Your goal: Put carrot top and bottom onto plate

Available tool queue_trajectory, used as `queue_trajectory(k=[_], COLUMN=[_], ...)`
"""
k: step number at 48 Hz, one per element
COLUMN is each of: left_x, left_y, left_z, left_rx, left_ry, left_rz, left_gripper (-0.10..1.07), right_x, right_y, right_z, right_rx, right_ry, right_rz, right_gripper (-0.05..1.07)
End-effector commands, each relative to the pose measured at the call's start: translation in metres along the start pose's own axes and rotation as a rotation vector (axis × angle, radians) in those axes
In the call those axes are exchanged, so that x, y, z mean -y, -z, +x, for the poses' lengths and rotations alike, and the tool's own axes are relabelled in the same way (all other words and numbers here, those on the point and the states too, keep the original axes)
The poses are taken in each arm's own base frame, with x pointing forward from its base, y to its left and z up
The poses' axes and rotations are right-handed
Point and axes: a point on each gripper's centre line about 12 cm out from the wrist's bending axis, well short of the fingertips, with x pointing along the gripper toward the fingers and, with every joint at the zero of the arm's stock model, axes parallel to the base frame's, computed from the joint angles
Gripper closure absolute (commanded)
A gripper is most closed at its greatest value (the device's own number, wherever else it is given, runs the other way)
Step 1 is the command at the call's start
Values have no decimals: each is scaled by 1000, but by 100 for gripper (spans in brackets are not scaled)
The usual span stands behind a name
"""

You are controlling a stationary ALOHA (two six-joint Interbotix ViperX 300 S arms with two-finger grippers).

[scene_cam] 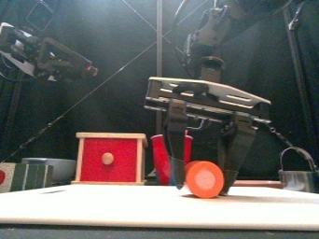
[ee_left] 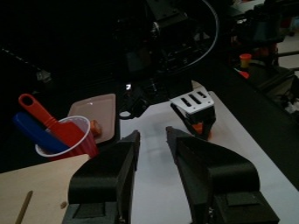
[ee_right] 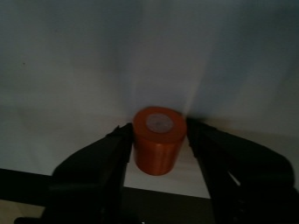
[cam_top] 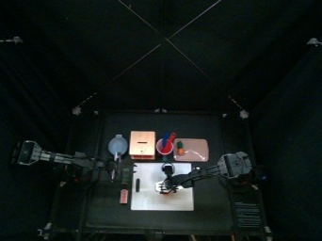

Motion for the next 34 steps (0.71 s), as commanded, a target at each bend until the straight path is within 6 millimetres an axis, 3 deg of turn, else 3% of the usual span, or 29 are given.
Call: queue_trajectory(k=[1,7,16,26,34], left_x=[-1,-1,-1,-2,-3], left_y=[-7,-6,-6,-6,-6], left_z=[2,2,2,2,2], left_rx=[23,21,21,21,20], left_ry=[-3,-4,-3,-4,-10], left_rz=[2,1,3,1,1], left_gripper=[25,25,25,25,25], right_x=[-12,-8,14,56,92], right_y=[0,-7,-38,-76,-108], right_z=[-19,-33,-79,-116,-129], right_rx=[1,31,140,241,321], right_ry=[-55,-55,-30,-50,-71], right_rz=[-11,-36,-59,-37,-2], right_gripper=[32,32,32,32,32])
